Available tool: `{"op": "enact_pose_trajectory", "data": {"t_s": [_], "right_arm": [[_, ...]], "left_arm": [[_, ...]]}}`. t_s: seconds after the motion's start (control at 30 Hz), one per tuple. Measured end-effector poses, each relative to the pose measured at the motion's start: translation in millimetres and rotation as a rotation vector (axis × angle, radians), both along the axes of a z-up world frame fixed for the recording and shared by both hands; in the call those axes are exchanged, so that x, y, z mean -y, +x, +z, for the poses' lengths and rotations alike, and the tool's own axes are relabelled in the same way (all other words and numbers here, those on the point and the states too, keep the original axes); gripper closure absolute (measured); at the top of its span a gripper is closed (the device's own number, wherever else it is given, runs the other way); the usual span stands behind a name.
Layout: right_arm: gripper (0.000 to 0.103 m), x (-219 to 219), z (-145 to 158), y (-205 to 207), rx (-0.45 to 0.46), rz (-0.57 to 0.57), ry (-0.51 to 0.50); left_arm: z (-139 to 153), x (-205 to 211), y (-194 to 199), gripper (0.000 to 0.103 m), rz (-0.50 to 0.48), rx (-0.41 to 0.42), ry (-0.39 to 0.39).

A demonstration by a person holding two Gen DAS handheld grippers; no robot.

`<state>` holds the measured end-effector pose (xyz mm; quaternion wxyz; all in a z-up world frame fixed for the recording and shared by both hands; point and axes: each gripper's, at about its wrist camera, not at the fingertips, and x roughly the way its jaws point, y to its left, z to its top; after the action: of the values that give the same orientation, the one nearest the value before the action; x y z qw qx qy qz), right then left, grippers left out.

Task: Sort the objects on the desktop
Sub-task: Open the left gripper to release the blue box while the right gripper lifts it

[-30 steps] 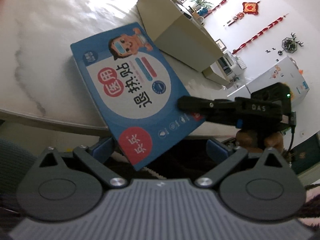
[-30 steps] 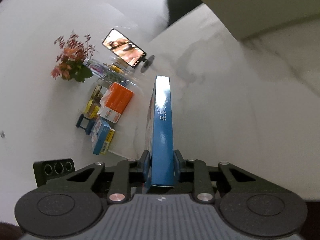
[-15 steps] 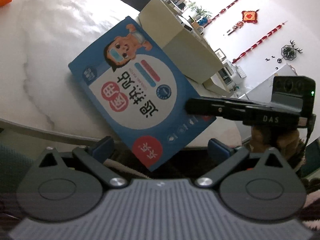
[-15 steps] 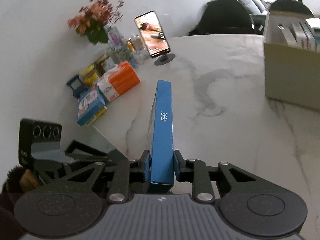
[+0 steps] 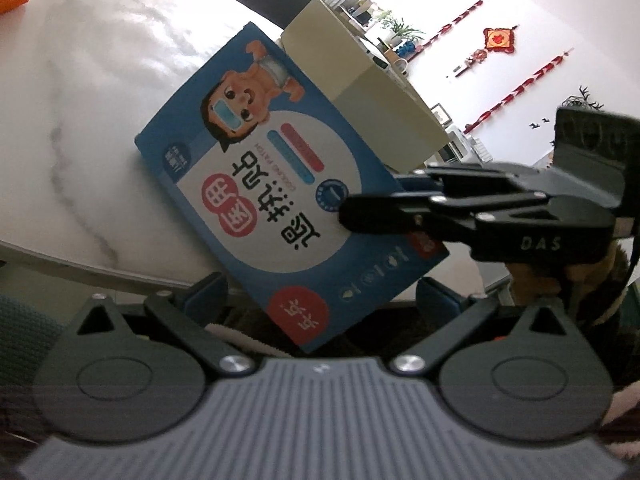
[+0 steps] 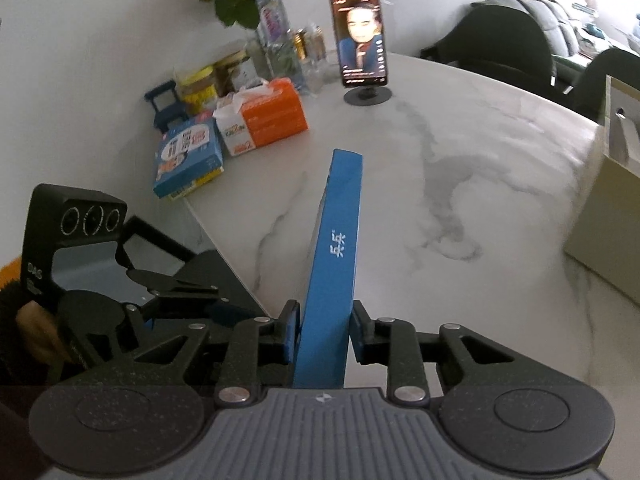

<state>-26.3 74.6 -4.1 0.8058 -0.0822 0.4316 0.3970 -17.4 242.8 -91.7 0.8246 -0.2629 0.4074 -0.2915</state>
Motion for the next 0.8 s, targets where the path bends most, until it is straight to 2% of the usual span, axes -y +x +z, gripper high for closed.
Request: {"op": "enact_pose_trajectory", "data": {"t_s": [0.23,0.57,0.8], "right_arm": [[0.073,-22,-2,16,-0.003,0.046,-0.039],[0.073,-39,-17,37,-0.059,0.076,-0.066],[0.077,-37,-23,45,-0.093,0.070,-0.022]], "left_arm": [[0,-3,1,0.001,0.005,-0.001,0.001],[0,-3,1,0.001,0.014,-0.008,0.013],[4,-2,0,0.001,0.015,-0.007,0.020]]}}
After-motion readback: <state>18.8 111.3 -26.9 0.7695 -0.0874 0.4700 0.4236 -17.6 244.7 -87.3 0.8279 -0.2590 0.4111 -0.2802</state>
